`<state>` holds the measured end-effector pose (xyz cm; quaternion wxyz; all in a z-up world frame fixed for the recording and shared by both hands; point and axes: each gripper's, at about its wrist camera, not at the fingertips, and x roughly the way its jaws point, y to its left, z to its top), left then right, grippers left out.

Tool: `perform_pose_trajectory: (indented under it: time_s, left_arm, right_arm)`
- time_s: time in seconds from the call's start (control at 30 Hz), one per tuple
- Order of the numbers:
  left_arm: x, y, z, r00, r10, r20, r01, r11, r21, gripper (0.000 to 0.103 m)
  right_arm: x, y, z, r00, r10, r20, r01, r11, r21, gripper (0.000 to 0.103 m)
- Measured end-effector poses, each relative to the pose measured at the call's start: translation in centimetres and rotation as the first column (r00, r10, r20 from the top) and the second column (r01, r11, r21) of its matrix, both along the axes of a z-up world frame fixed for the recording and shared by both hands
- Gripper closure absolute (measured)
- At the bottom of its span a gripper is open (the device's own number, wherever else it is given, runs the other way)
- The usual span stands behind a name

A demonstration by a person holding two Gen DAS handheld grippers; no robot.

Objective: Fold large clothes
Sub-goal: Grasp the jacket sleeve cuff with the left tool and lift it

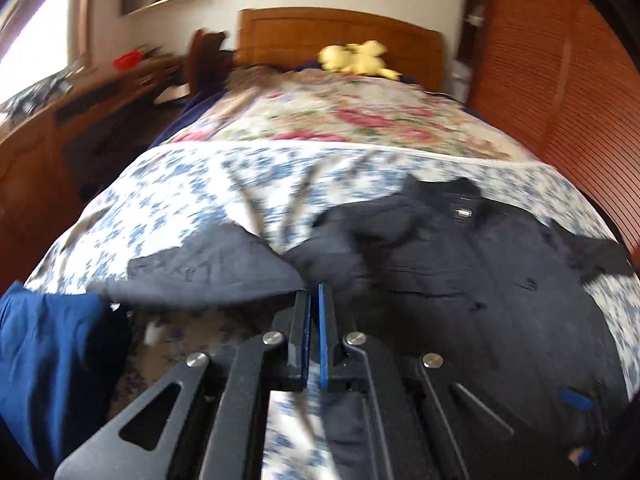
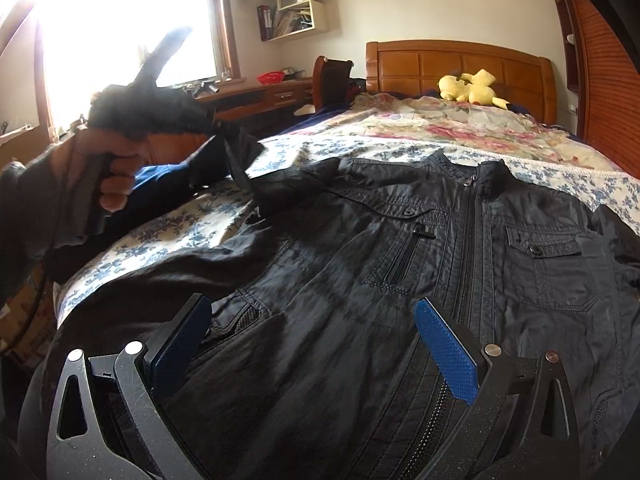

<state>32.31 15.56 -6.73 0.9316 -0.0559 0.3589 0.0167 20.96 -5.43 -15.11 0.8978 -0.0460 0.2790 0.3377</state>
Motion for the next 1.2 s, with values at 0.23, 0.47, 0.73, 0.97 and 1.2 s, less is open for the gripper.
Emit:
perform_pose_trajectory:
  time_s: [0.23, 0.47, 0.73, 0.97, 1.2]
  left_arm:
    - [-1.3, -2.5, 0.2, 0.998, -0.043, -0.046, 0.045, 0.997, 0.057, 0.101]
    - [-5.0, -0.4, 1.5, 1.0, -0.025, 0.015, 0.024, 0.999, 0.045, 0.069]
    - [-4.4, 5.0, -1.3, 0.996, 0.071, -0.047, -0.069, 0.996, 0.049, 0.047]
    - [-1.6, 9.2, -7.3, 0.974, 0.163, -0.155, -0.167, 0.986, -0.013, 0.046]
    - [0.9, 11.0, -11.5, 0.945, 0.219, -0.242, -0.239, 0.969, -0.056, 0.046]
  right_arm:
    - [0.0, -0.1, 0.0, 1.0, -0.001, 0.003, 0.001, 1.0, 0.002, 0.0]
    - [0.1, -0.1, 0.0, 1.0, 0.0, 0.003, 0.0, 1.0, 0.0, 0.0]
    - [0.1, -0.1, 0.0, 1.0, -0.001, 0.003, 0.001, 1.0, 0.001, 0.0]
    - [0.0, -0.2, -0.1, 1.0, 0.002, 0.001, -0.002, 1.0, 0.0, 0.0]
    - [0.0, -0.2, -0.2, 1.0, 0.006, -0.001, -0.006, 1.0, -0.002, 0.0]
